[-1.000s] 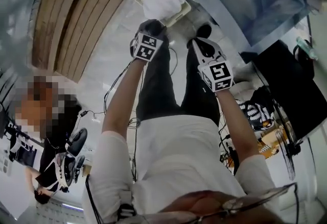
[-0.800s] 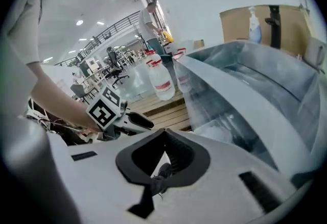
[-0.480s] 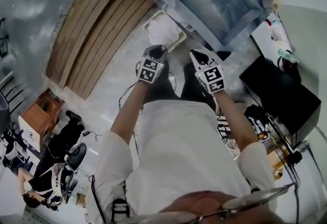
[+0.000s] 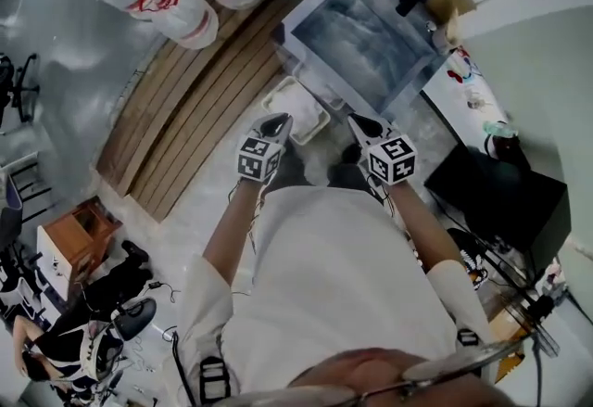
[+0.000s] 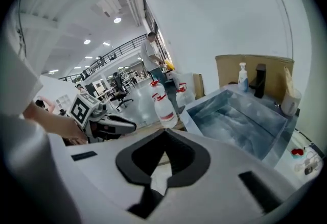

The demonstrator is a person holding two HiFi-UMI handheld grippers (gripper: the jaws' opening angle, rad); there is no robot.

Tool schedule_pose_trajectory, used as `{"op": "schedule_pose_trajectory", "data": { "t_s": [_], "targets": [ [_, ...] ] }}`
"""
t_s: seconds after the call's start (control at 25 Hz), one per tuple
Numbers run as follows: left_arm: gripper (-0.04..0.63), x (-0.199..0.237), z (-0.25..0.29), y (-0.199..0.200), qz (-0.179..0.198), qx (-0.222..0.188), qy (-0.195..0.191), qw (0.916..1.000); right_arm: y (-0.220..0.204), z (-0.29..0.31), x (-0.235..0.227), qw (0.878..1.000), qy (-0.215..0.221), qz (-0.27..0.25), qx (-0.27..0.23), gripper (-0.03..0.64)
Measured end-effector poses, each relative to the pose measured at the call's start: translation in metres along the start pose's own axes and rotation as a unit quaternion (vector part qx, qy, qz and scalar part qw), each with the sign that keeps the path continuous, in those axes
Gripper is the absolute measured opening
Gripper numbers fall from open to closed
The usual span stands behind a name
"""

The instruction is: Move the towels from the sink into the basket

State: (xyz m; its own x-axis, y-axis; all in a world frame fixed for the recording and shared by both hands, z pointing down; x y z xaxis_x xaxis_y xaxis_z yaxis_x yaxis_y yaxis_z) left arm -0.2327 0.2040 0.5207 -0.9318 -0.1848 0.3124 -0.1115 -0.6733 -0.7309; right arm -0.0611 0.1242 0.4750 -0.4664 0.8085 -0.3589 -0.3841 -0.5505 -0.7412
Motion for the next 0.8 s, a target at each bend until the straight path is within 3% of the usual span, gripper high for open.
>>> {"op": "schedule_pose_trajectory", "data": {
  "t_s": [0.28,0.8],
  "targets": [
    [0.035,-0.036,-0.039,0.061,0.000,-0.080,0.004,0.9968,0.041,-0.053,-0.013,0.998,-0.013,0.014,-0.065,-0.002],
    [0.035,-0.063,-0.075,0.122,0.014,-0.160,0.024,0.9866,0.095,-0.113,-0.022,0.986,-0.034,-0.116,-0.117,-0.002]
  ]
}}
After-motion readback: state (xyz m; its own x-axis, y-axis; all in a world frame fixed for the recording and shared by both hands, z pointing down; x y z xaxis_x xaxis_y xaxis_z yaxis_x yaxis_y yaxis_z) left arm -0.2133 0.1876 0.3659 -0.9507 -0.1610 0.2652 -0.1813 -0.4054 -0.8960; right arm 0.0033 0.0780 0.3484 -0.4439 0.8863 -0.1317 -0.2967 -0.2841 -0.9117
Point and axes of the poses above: the fingertips, and each gripper's own axes: z forward along the fingers, x to its left, y out of its top, the point moved 4 cm from there along -z, backward along the fingers, and after that the axes turned 2 degrees about z, right-handed, at the moved point
